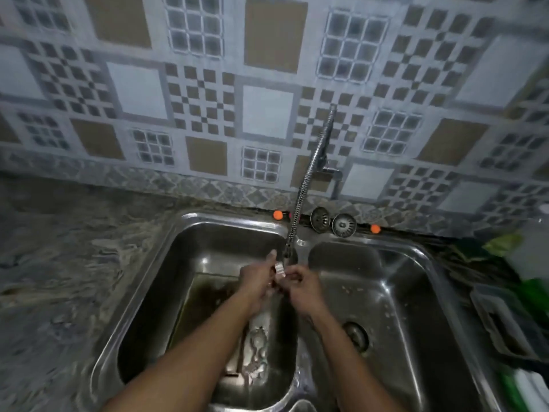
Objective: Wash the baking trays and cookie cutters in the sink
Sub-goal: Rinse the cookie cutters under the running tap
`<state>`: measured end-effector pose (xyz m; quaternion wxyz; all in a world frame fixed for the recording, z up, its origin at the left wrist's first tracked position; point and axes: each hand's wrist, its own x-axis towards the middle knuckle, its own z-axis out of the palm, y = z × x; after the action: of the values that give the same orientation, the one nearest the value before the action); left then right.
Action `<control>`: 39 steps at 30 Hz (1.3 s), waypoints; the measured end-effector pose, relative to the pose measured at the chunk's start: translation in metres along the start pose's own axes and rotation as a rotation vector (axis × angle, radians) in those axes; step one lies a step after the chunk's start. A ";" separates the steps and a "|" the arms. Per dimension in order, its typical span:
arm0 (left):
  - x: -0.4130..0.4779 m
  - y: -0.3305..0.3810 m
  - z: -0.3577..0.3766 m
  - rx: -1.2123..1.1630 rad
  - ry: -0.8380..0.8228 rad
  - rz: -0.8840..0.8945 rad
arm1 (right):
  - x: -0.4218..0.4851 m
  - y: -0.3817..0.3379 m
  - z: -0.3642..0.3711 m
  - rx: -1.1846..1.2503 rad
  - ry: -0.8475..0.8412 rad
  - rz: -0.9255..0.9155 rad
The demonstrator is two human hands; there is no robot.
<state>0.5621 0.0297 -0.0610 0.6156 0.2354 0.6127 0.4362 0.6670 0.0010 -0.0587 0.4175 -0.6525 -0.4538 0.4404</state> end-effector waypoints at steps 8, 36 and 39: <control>-0.001 0.007 0.008 -0.100 -0.189 -0.182 | 0.010 0.009 -0.014 -0.214 0.074 -0.238; 0.008 0.011 -0.007 0.708 0.041 0.565 | 0.001 -0.016 -0.004 0.264 -0.036 0.083; 0.009 0.014 -0.003 0.527 -0.017 0.494 | -0.001 -0.023 -0.007 0.377 -0.172 0.206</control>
<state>0.5542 0.0433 -0.0541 0.4149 0.5306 0.6237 0.3968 0.6682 0.0043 -0.0348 0.4449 -0.5658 -0.3284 0.6116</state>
